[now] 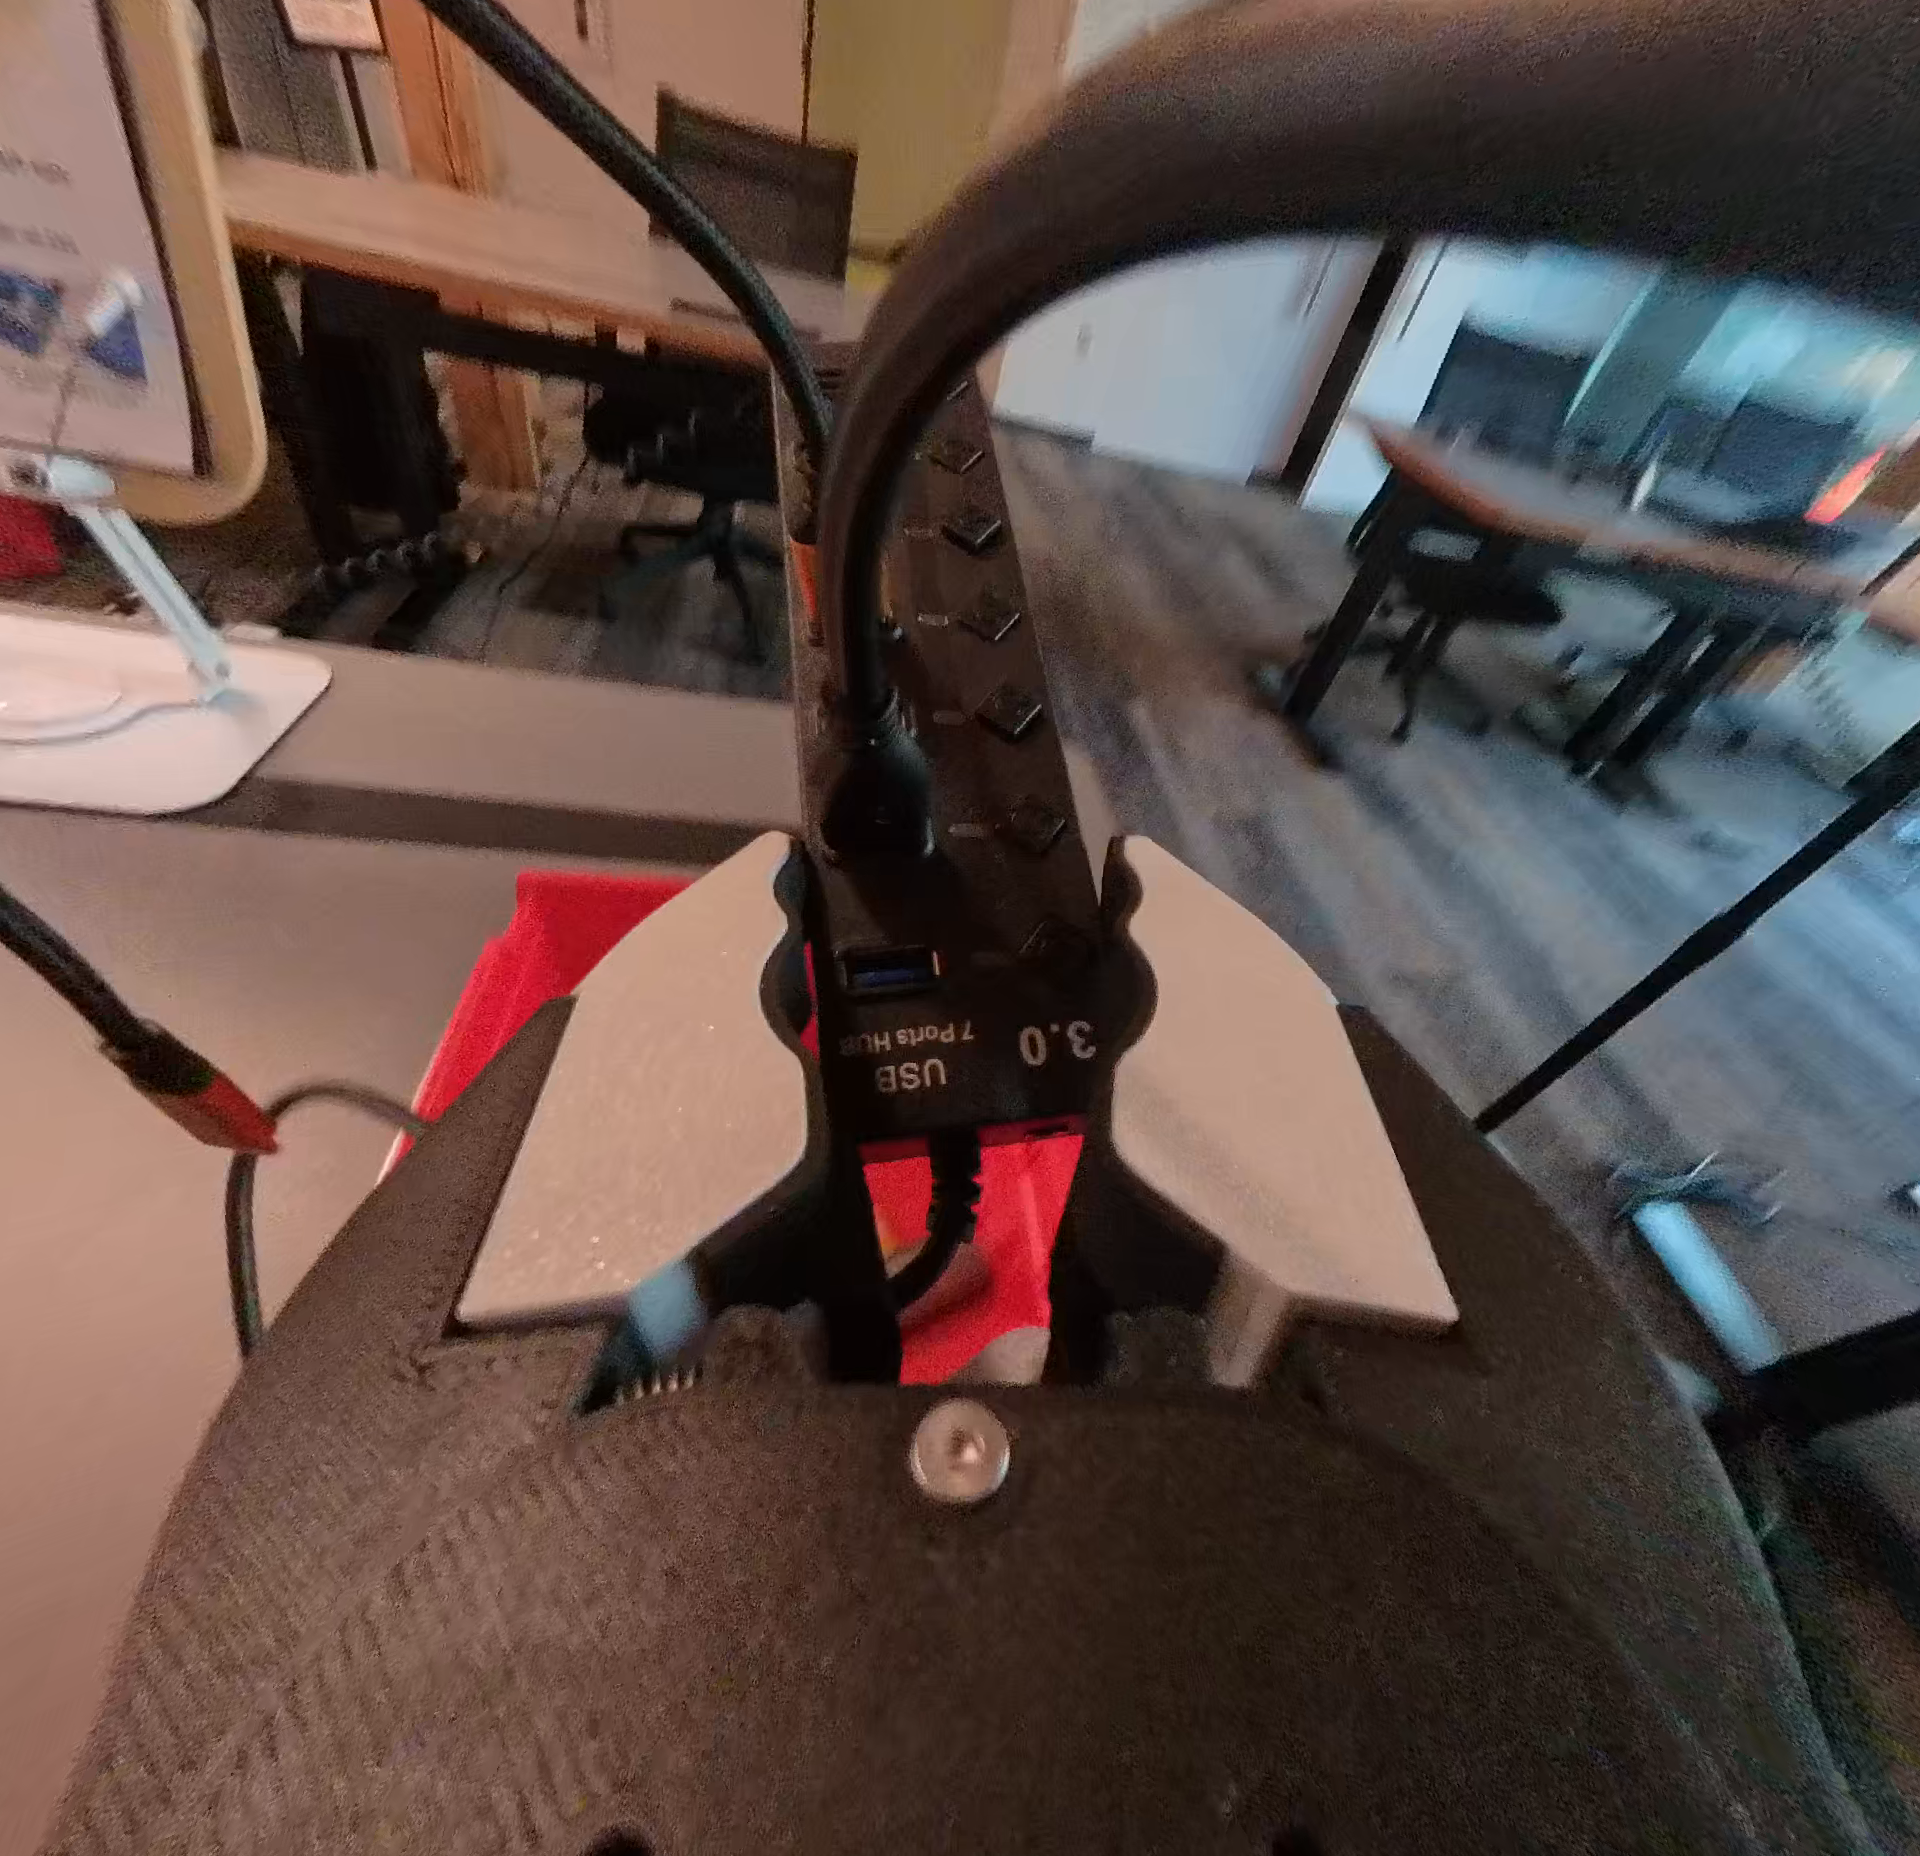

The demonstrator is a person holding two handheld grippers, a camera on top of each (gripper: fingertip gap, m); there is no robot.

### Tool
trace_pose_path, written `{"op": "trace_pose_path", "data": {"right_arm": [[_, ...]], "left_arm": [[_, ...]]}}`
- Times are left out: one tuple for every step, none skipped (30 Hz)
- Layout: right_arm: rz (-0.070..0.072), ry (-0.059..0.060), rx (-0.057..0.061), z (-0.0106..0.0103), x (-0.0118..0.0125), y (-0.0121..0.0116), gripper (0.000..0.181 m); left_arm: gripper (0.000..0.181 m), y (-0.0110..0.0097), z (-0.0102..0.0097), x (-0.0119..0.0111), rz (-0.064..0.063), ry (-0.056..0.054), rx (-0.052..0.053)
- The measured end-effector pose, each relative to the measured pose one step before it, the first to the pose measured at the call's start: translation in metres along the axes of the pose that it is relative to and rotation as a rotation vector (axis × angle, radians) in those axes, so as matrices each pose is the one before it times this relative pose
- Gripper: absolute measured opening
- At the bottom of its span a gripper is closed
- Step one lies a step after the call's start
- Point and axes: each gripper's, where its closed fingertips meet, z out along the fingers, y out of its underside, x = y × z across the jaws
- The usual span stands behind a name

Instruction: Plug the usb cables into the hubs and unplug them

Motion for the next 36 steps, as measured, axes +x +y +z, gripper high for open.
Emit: {"op": "trace_pose_path", "data": {"right_arm": [[0.0471, -0.0206, -0.0472, 0.00328, -0.00232, 0.02105, 0.054], [0.0409, -0.0285, -0.0492, 0.00423, -0.00292, 0.01947, 0.054], [0.0347, -0.0327, -0.0538, 0.00494, -0.00349, 0.01837, 0.054], [0.0241, -0.0274, -0.0537, 0.00580, -0.00327, 0.01681, 0.054], [0.0133, -0.0219, -0.0574, 0.00652, -0.00307, 0.01635, 0.054], [0.0072, -0.0154, -0.0562, 0.00684, -0.00253, 0.01537, 0.054], [0.0026, -0.0097, -0.0522, 0.00705, -0.00217, 0.01410, 0.054], [0.0001, -0.0105, -0.0508, 0.00696, -0.00261, 0.01302, 0.054], [0.0003, -0.0111, -0.0466, 0.00678, -0.00285, 0.01167, 0.054], [-0.0029, -0.0119, -0.0497, 0.00654, -0.00281, 0.01104, 0.054], [-0.0081, -0.0093, -0.0542, 0.00622, -0.00254, 0.01011, 0.055], [-0.0145, -0.0051, -0.0621, 0.00625, -0.00196, 0.01010, 0.055], [-0.0167, -0.0054, -0.0678, 0.00666, -0.00223, 0.01005, 0.055], [-0.0153, -0.0091, -0.0610, 0.00711, -0.00269, 0.00889, 0.055], [-0.0118, -0.0066, -0.0302, 0.00611, -0.00241, 0.00474, 0.056], [-0.0081, -0.0042, -0.0091, 0.00346, -0.00198, 0.00231, 0.058], [-0.0121, 0.0022, 0.0081, -0.00134, -0.00080, -0.00027, 0.058], [-0.0128, -0.0047, 0.0356, -0.00638, -0.00154, -0.00420, 0.061], [-0.0090, -0.0170, 0.0681, -0.00989, -0.00289, -0.00918, 0.058], [-0.0119, -0.0241, 0.0909, -0.01145, -0.00406, -0.01276, 0.062], [-0.0223, -0.0104, 0.1044, -0.01148, -0.00252, -0.01518, 0.066], [-0.0195, 0.0177, 0.1026, -0.01031, 0.00167, -0.01456, 0.065], [-0.0192, 0.0504, 0.0944, -0.00966, 0.00743, -0.01335, 0.064], [-0.0293, 0.0405, 0.0802, -0.00867, 0.00727, -0.01122, 0.065], [-0.0153, -0.0071, 0.0854, -0.00747, 0.00118, -0.01094, 0.064], [0.0251, -0.0575, 0.0847, -0.00576, -0.00498, -0.00938, 0.062], [0.0708, -0.0993, 0.0494, -0.00316, -0.00959, -0.00356, 0.059], [0.0990, -0.1213, 0.0085, -0.00196, -0.01102, 0.00180, 0.053], [0.1220, -0.1056, -0.0079, -0.00066, -0.00799, 0.00354, 0.051], [0.1228, -0.0570, -0.0157, 0.00057, -0.00062, 0.00426, 0.049], [0.1060, -0.0089, -0.0304, 0.00201, 0.00555, 0.00622, 0.044], [0.0532, 0.0072, -0.0485, 0.00343, 0.00582, 0.00816, 0.046], [0.0022, 0.0293, -0.0640, 0.00431, 0.00562, 0.01004, 0.047], [-0.0344, 0.0700, -0.0769, 0.00447, 0.00815, 0.01063, 0.046], [-0.0668, 0.1091, -0.0703, 0.00421, 0.01050, 0.00770, 0.045], [-0.0964, 0.1260, -0.0657, 0.00363, 0.00987, 0.00539, 0.039]], "left_arm": [[0.035, 0.00054, 0.00069, 0.00029, 0.0001, 0.0019, -0.0034], [0.035, 0.00041, 0.00056, 0.00024, 0.0007, 0.0010, -0.0024], [0.035, 0.00049, 0.00047, 0.00021, 0.0005, 0.0003, -0.0027], [0.035, 0.00062, 0.00018, -0.00007, 0.0002, -0.0005, -0.0032], [0.035, 0.00063, 0.00020, -0.00032, -0.0002, -0.0016, -0.0033], [0.035, 0.00043, -0.00001, -0.00034, -0.0012, -0.0009, -0.0002], [0.035, 0.00013, 0.00002, -0.00015, -0.0028, 0.0004, 0.0017], [0.035, 0.00041, 0.00015, -0.00039, -0.0029, -0.0002, 0.0004], [0.035, 0.00064, 0.00021, -0.00040, -0.0013, -0.0003, -0.0017], [0.035, 0.00058, 0.00031, -0.00005, -0.0006, 0.0009, -0.0020], [0.034, 0.00019, 0.00041, 0.00017, -0.0004, 0.0020, -0.0012], [0.034, 0.00003, 0.00048, 0.00047, 0.0009, 0.0025, -0.0017], [0.034, -0.00014, 0.00039, 0.00053, 0.0029, 0.0019, -0.0022], [0.034, -0.00067, 0.00031, 0.00066, 0.0045, 0.0010, -0.0015], [0.034, -0.00106, 0.00011, 0.00076, 0.0058, 0.0002, 0.0000], [0.034, -0.00161, 0.00001, 0.00069, 0.0078, -0.0016, 0.0028], [0.034, -0.00216, -0.00022, 0.00078, 0.0087, -0.0021, 0.0051], [0.034, -0.00245, -0.00021, 0.00067, 0.0079, -0.0019, 0.0071], [0.034, -0.00253, -0.00023, 0.00059, 0.0063, -0.0014, 0.0085], [0.034, -0.00226, -0.00019, 0.00035, 0.0045, -0.0020, 0.0082], [0.034, -0.00167, -0.00012, -0.00035, 0.0045, -0.0054, 0.0068], [0.035, -0.00118, -0.00019, -0.00091, 0.0050, -0.0088, 0.0058], [0.034, -0.00092, -0.00043, -0.00114, 0.0046, -0.0099, 0.0046], [0.034, -0.00072, -0.00062, -0.00125, 0.0030, -0.0090, 0.0043], [0.035, -0.00087, -0.00058, -0.00128, 0.0006, -0.0076, 0.0051], [0.035, -0.00114, -0.00068, -0.00125, -0.0017, -0.0065, 0.0068], [0.034, -0.00104, -0.00056, -0.00084, -0.0033, -0.0038, 0.0076], [0.035, -0.00062, -0.00025, -0.00049, -0.0028, -0.0017, 0.0057], [0.035, -0.00006, -0.00016, -0.00030, -0.0009, -0.0011, 0.0022], [0.035, 0.00045, 0.00008, -0.00029, 0.0002, -0.0015, -0.0015], [0.035, 0.00063, 0.00019, -0.00035, -0.0001, -0.0014, -0.0027], [0.035, 0.00037, 0.00030, -0.00001, -0.0002, 0.0001, -0.0008], [0.035, 0.00036, 0.00029, 0.00006, -0.0007, 0.0011, -0.0004], [0.035, 0.00058, 0.00030, -0.00022, -0.0010, -0.0003, -0.0014], [0.035, 0.00057, 0.00015, -0.00026, -0.0009, -0.0008, -0.0017], [0.035, 0.00059, 0.00010, -0.00034, -0.0008, -0.0001, -0.0013]]}}
